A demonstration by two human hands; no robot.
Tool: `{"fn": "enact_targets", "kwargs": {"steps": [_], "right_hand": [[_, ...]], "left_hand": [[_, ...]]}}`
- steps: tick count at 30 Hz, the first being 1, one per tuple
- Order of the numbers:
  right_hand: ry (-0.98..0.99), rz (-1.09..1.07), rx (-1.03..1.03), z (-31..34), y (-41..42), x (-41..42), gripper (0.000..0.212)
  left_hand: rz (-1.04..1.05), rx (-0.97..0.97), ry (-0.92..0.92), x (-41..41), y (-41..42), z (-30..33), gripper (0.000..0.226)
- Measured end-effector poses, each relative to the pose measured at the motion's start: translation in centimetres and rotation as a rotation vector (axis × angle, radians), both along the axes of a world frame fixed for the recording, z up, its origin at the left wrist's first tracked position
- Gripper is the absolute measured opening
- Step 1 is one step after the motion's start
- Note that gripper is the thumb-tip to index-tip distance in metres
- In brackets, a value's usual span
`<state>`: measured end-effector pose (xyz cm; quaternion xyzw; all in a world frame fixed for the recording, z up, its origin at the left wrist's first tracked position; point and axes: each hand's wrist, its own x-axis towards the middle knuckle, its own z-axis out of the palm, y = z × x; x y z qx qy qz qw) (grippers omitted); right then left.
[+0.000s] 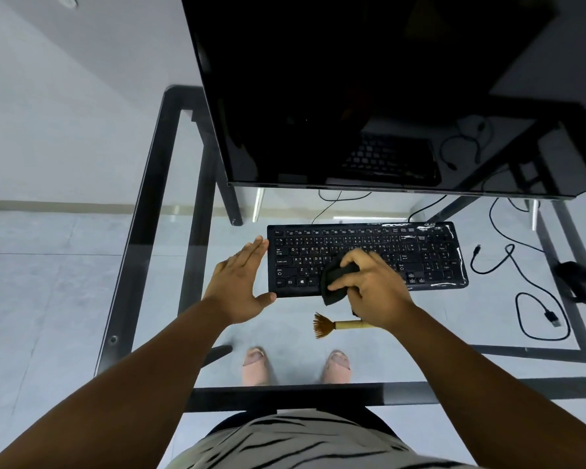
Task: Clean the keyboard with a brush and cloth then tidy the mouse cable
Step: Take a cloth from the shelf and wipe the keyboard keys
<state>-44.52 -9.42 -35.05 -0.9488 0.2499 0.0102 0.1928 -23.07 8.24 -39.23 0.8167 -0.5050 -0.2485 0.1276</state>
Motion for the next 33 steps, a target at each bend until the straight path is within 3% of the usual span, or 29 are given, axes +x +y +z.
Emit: {"fn": "enact_targets", "kwargs": {"steps": [5,9,15,22,33], "right_hand": [[0.023,-0.002,-0.007,-0.4,-0.1,-2.0,0.040],[0.023,-0.094,-0.020,-0.5,-1.4,-4.5,0.039],[-0.013,0.125,-0.018,0.0,0.3,-0.1,0.037],[0.002,0.321,-0.040,-0.2,1.5,2.9,0.040],[0.015,0.299,-0.106,-0.1,0.7,1.1,0.032]], "left_hand": [[0.072,-0.154,-0.016,-2.9,-0.5,0.0,0.087],[0.074,-0.141,0.000,-4.1,-1.7,0.0,0.093],[0.091,-0.133,0.009,-3.5,-1.5,-0.2,0.102],[0.070,-0.073,-0.004,-2.2,0.3,-0.9,0.096],[0.048,-0.051,0.053,-1.3,1.1,-0.9,0.089]]}}
